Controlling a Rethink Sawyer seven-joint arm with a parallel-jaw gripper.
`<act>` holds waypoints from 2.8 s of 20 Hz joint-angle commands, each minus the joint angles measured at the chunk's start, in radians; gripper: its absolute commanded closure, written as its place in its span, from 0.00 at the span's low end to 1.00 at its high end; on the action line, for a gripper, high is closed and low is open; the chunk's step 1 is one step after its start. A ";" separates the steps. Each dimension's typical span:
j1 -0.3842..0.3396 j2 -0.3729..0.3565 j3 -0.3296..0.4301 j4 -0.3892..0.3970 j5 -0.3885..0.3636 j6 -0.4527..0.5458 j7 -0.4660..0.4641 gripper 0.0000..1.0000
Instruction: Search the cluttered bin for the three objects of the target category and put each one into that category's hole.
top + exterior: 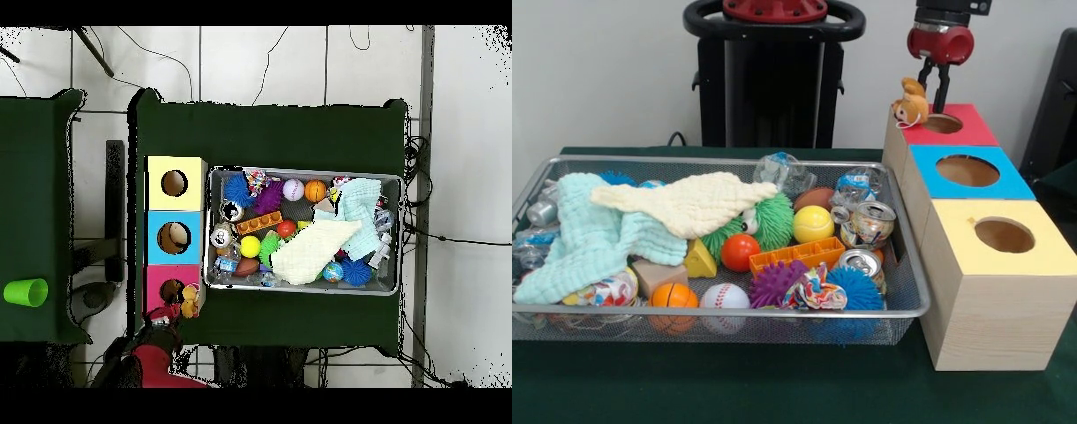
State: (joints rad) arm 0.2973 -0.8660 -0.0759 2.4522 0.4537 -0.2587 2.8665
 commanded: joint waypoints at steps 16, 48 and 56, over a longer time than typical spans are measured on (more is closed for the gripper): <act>-0.063 -0.048 0.022 -0.167 0.057 0.212 0.080 0.00; -0.018 -0.283 -0.084 -0.180 0.030 0.488 0.077 0.00; 0.004 -0.209 -0.080 -0.222 0.042 0.455 0.107 0.00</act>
State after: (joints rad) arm 0.3205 -1.1207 -0.2090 2.2441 0.4844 0.1289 2.8667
